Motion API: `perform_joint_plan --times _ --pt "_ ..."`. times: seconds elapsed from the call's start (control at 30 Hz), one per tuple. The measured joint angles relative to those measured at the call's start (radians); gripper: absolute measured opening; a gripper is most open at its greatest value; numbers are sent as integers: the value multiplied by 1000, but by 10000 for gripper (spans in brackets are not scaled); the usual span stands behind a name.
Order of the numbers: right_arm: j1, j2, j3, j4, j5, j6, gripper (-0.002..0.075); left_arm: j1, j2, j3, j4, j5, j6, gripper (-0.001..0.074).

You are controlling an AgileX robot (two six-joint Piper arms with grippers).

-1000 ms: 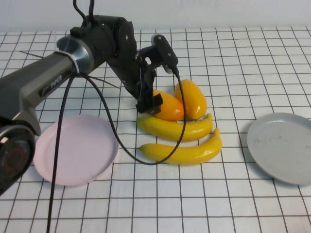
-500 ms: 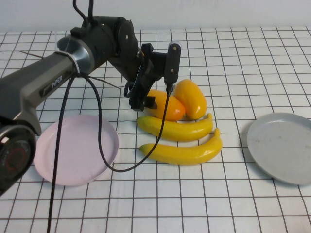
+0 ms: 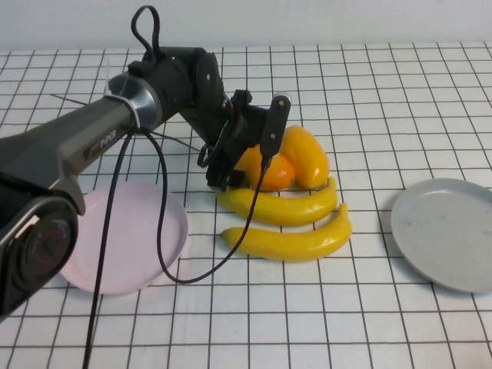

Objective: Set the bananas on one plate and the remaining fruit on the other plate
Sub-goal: Put one type of fruit in the left plate

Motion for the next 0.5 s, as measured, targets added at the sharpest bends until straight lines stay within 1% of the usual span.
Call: perform_joint_plan --times 0.27,0.5 --pt "0 0 0 0 0 0 -16 0 26 0 -66 -16 34 609" --pt "0 0 0 0 0 0 -16 0 27 0 -77 3 -12 610"
